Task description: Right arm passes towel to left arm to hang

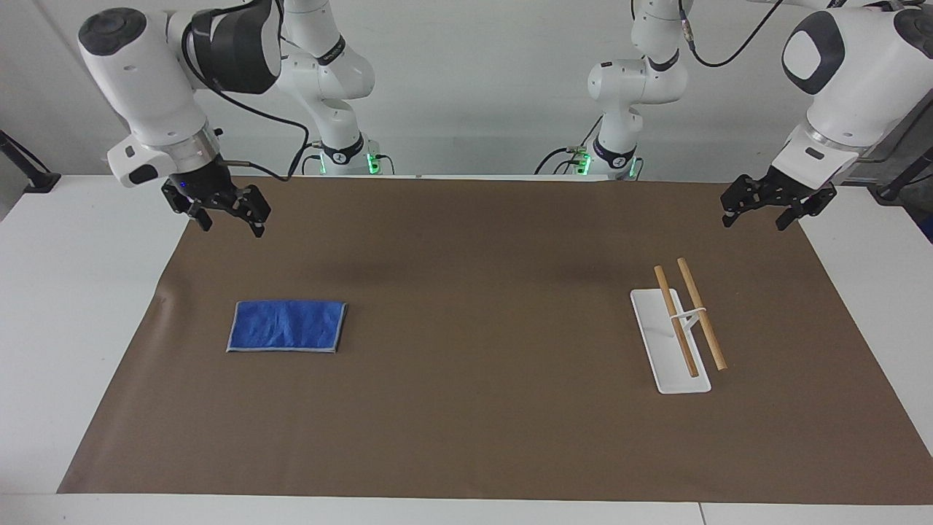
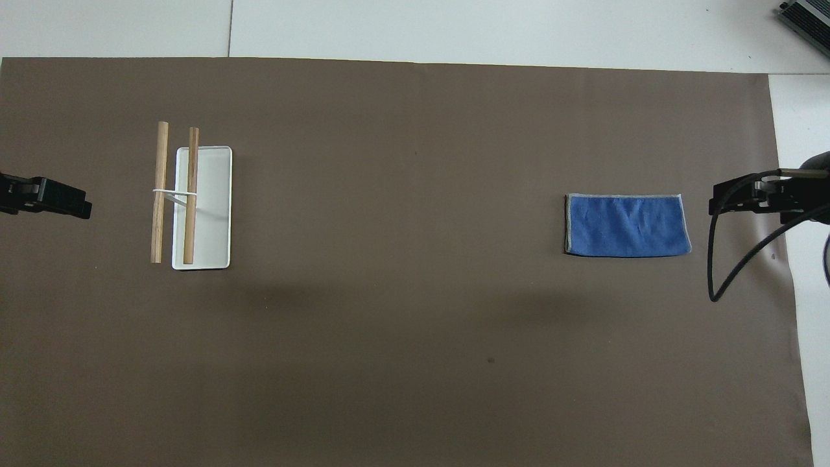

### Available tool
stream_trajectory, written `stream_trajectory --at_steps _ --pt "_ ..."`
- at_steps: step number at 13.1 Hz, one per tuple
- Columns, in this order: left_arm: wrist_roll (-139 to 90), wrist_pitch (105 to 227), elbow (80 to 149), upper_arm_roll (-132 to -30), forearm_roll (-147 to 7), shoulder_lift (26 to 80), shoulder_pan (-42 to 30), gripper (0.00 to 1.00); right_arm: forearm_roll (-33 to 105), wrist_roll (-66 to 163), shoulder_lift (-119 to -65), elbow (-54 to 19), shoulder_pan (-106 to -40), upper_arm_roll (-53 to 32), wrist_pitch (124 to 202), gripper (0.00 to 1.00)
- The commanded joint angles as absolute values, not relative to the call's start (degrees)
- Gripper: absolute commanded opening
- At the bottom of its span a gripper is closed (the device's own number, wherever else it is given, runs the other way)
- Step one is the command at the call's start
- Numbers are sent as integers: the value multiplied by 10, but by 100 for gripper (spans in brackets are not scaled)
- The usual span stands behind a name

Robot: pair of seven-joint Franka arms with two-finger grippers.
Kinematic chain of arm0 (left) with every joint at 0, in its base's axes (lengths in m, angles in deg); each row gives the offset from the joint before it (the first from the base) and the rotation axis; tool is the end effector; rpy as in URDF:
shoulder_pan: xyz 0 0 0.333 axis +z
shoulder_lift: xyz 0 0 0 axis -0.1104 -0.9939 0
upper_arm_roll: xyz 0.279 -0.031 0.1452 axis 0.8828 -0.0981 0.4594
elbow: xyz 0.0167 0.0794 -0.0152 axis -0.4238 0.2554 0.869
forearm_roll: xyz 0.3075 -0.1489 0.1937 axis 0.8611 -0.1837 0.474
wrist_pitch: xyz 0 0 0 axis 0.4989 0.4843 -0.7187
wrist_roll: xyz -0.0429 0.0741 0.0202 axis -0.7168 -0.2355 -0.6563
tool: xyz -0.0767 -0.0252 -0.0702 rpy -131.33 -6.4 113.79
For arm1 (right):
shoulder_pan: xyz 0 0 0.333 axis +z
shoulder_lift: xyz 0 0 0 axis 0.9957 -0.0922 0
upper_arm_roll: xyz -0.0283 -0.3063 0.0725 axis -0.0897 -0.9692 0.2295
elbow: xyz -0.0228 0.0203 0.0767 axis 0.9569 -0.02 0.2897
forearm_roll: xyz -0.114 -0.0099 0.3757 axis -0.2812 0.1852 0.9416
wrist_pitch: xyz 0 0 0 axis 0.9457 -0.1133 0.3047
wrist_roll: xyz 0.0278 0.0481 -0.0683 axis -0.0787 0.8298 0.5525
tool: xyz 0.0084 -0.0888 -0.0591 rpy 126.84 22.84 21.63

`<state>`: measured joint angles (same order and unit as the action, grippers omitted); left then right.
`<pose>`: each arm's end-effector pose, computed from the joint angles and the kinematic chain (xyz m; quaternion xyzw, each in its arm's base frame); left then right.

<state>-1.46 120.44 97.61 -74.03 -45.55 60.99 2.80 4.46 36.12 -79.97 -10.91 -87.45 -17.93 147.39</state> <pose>0.5658 0.0025 0.5919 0.9979 -0.0630 -0.0120 0.0083 0.5814 -0.0355 0.5486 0.9976 -0.0684 0.0079 0.0087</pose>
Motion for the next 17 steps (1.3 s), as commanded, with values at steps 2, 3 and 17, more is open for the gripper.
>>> stream_trajectory --at_steps 2,3,17 --pt "-20 1213 996 -740 -460 627 28 100 50 433 -851 -158 -906 -177 1570 100" --pt "-20 1213 996 -739 -460 627 28 100 50 439 -862 -177 -907 -177 1601 100" --pt "-20 1214 996 -740 -460 627 28 100 49 425 -971 -295 -875 -171 1856 100"
